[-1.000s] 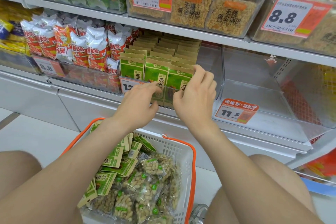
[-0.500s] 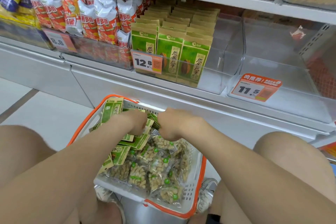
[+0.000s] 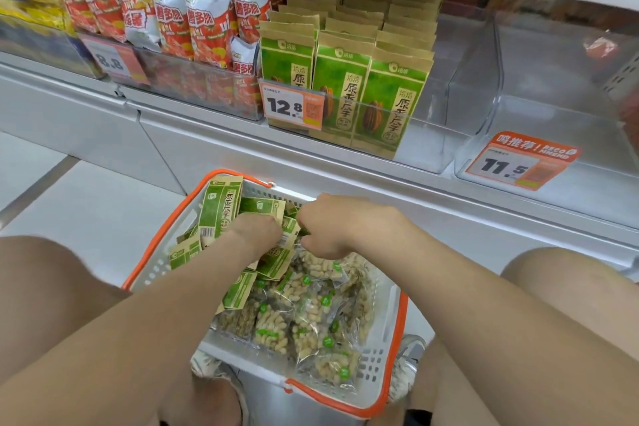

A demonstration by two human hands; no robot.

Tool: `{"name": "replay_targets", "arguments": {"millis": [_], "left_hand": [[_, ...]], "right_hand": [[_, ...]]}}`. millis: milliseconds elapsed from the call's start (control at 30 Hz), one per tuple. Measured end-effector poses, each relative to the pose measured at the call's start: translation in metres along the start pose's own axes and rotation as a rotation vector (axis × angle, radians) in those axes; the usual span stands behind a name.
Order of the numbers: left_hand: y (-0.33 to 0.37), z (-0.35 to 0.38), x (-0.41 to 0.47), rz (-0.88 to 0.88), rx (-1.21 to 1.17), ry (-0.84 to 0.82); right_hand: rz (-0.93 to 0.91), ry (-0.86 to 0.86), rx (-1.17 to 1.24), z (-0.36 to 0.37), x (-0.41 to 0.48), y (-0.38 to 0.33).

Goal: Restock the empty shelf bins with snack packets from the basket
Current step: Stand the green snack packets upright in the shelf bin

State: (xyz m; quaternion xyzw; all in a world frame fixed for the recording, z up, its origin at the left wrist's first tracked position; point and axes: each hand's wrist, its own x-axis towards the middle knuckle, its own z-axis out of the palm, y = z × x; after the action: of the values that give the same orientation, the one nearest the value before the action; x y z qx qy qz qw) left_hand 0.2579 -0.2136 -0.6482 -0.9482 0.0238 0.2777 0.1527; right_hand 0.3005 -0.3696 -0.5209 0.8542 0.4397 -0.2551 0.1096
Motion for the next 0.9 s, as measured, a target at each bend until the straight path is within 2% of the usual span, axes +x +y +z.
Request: {"name": "replay_targets", "arguments": {"millis": [100, 333, 433, 533, 733, 900], "left_hand": [[-0.003, -0.013, 0.004, 0.012, -0.101, 0.086], [-0.017, -0.072, -0.006, -0.051, -0.929, 0.381], [-0.013, -0.097, -0.018, -0.127, -1.119, 0.536], [-0.007, -0.12, -0.028, -0.175, -1.249, 0.638], [0.012, -0.144, -0.046, -0.232, -1.643, 0.747], [0.029, -0.15, -0.062, -0.263, -1.969, 0.708]], "right_hand": [[0.012, 0.021, 0.017, -0.006, -0.002, 0.006], [0.069, 0.137, 0.076, -0.037, -0.034, 0.038], [0.14, 0.227, 0.125, -0.045, -0.048, 0.052], [0.135, 0.22, 0.163, -0.049, -0.062, 0.063], [0.109, 0.159, 0.142, -0.064, -0.098, 0.07], [0.109, 0.178, 0.155, -0.07, -0.1, 0.064]]}}
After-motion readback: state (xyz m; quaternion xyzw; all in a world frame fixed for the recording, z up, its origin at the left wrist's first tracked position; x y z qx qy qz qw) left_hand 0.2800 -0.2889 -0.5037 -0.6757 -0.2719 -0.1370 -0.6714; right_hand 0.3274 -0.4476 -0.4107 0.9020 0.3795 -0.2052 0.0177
